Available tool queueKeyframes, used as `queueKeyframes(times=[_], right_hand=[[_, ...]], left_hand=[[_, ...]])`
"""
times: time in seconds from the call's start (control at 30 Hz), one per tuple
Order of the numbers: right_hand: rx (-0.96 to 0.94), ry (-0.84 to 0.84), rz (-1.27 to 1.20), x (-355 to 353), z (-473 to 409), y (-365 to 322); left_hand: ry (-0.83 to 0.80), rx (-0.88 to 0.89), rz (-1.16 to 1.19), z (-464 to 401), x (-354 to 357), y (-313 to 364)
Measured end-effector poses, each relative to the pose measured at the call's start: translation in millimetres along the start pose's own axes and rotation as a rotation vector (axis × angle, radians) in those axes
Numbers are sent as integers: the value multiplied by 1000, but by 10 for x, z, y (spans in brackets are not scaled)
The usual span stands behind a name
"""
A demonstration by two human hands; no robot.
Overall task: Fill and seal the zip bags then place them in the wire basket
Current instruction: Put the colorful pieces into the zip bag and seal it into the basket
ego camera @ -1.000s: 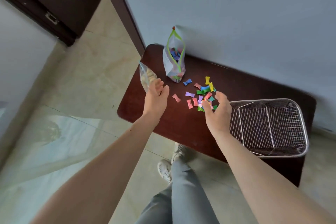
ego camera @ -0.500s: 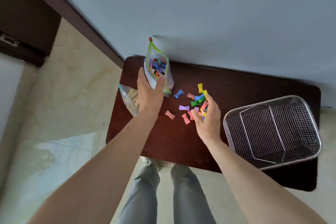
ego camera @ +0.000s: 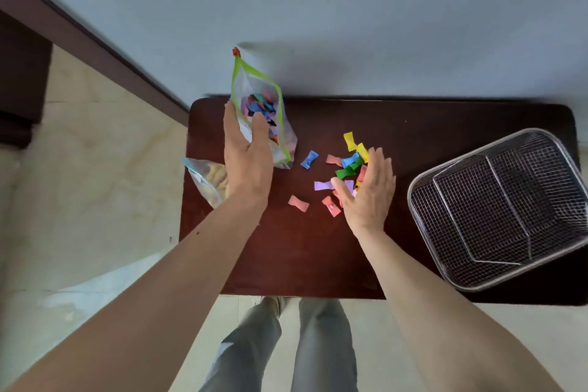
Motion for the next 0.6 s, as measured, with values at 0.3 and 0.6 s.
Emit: queueKeyframes(times=[0.3,0.6], right_hand=[[35,112,-49,209,-183,-62],[-102,253,-55,269,-154,-130]], left_hand=[[-76,64,144,-5,43,-35],[-161,121,164,95,51,3]])
Point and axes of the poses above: each hand's wrist, its own z-axis away from the middle knuckle, its own x-axis out of the palm, y = z × x, the point moved 3 cm from there along -z, towards the middle knuckle, and after that the axes turned 12 degrees about x, right-handed, at the moved point
